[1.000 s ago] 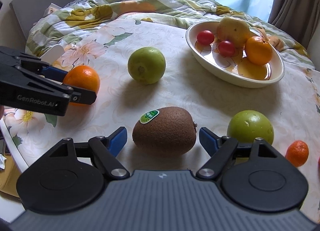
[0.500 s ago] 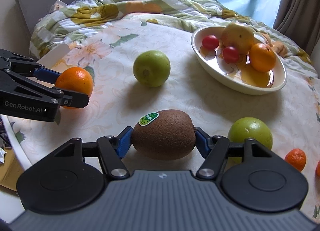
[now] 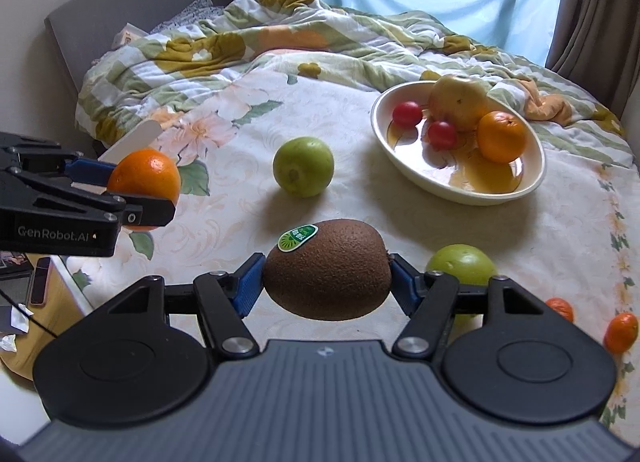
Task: Organize fruits
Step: 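Carry the orange with the left tool while the right tool carries the kiwi to the bowl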
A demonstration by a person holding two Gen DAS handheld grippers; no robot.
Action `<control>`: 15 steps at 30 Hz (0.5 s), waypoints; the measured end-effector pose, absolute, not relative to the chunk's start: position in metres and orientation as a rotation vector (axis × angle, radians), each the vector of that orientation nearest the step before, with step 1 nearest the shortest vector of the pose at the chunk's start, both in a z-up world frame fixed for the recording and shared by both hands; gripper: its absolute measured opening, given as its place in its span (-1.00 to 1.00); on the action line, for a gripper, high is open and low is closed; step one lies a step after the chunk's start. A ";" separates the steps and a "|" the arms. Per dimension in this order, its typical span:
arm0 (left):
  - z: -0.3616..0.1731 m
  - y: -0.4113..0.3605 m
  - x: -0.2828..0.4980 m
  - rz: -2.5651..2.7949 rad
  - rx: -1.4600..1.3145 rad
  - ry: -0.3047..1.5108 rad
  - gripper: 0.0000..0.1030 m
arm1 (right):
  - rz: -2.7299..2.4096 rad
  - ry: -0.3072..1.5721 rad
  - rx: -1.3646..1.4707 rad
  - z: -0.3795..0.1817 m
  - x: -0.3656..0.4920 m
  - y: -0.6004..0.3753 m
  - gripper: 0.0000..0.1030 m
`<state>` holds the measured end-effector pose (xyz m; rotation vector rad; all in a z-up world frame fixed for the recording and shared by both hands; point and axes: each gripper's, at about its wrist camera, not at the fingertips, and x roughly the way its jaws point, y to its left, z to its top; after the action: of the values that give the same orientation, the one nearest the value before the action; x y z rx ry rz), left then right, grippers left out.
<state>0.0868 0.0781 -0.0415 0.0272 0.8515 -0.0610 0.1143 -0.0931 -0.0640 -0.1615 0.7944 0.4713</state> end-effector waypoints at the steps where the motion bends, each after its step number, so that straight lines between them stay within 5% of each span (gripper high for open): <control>1: -0.039 0.074 0.086 -0.059 0.024 0.851 0.22 | 0.480 0.794 -0.157 -0.061 0.114 -0.096 0.57; 15: 0.000 0.006 0.082 -0.071 -0.032 0.766 0.22 | 0.474 0.795 -0.109 -0.011 0.110 -0.163 0.57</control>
<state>0.0820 0.0060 0.0003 -0.0321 0.7660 -0.0712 0.1101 -0.1627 -0.0109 -0.1093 0.7955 0.4743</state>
